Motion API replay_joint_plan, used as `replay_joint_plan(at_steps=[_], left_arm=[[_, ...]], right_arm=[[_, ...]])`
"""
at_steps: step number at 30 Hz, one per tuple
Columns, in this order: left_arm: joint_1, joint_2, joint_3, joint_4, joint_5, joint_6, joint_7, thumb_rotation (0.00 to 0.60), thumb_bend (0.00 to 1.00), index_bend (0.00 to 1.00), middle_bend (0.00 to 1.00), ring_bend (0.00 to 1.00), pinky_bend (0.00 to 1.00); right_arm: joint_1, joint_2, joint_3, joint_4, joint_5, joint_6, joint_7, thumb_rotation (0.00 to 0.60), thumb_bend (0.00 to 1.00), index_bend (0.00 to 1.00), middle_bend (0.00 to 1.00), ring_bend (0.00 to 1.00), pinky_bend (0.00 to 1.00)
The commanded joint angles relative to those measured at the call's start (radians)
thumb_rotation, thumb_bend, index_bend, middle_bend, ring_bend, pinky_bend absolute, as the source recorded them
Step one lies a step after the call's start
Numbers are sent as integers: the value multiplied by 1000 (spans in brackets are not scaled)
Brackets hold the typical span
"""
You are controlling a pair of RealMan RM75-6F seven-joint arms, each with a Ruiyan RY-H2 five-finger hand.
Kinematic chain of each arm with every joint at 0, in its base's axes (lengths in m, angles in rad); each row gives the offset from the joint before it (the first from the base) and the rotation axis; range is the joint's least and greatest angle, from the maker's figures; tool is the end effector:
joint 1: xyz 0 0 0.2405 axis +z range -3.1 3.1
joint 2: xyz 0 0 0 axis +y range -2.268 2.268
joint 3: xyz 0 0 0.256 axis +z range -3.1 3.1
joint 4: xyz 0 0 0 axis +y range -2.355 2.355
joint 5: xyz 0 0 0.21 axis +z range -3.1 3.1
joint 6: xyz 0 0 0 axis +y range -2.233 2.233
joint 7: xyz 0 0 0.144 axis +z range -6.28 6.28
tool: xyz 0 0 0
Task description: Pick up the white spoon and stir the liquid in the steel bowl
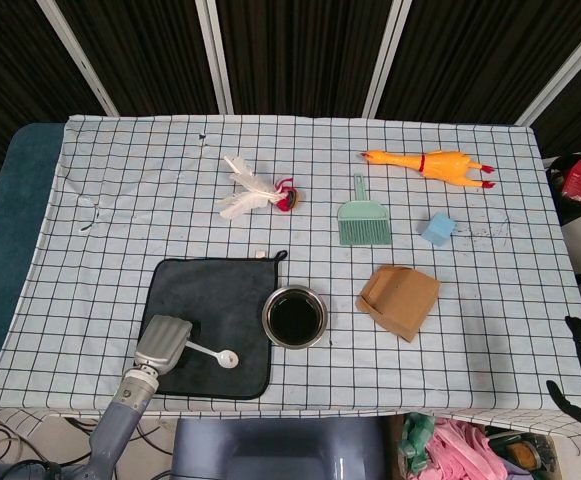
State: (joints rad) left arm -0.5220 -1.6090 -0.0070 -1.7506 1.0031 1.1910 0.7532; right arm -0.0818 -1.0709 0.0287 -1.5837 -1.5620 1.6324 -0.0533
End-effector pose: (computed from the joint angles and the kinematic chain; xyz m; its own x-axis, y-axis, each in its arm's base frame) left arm -0.1761 0.2336 -0.0412 0.5323 0.3751 0.7589 0.8457 -0.2766 -0.4564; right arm -0.3290 -0.1230 0.1897 0.5185 0.0474 0.8537 -0.8538 0.0833 0.5139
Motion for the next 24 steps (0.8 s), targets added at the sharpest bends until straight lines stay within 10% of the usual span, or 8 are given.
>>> replay_joint_plan(at_steps=[1, 24], left_arm=[[1, -1, 0, 2, 3, 3, -1, 600, 398, 551, 1000, 991, 925], [3, -3, -23, 17, -1, 7, -45, 600, 467, 620, 1000, 999, 934]], right_arm=[[0, 0, 0, 0, 0, 1, 0, 600, 213, 0, 95, 139, 255], [0, 2, 0, -2, 0, -1, 2, 600, 213, 0, 95, 139, 255]])
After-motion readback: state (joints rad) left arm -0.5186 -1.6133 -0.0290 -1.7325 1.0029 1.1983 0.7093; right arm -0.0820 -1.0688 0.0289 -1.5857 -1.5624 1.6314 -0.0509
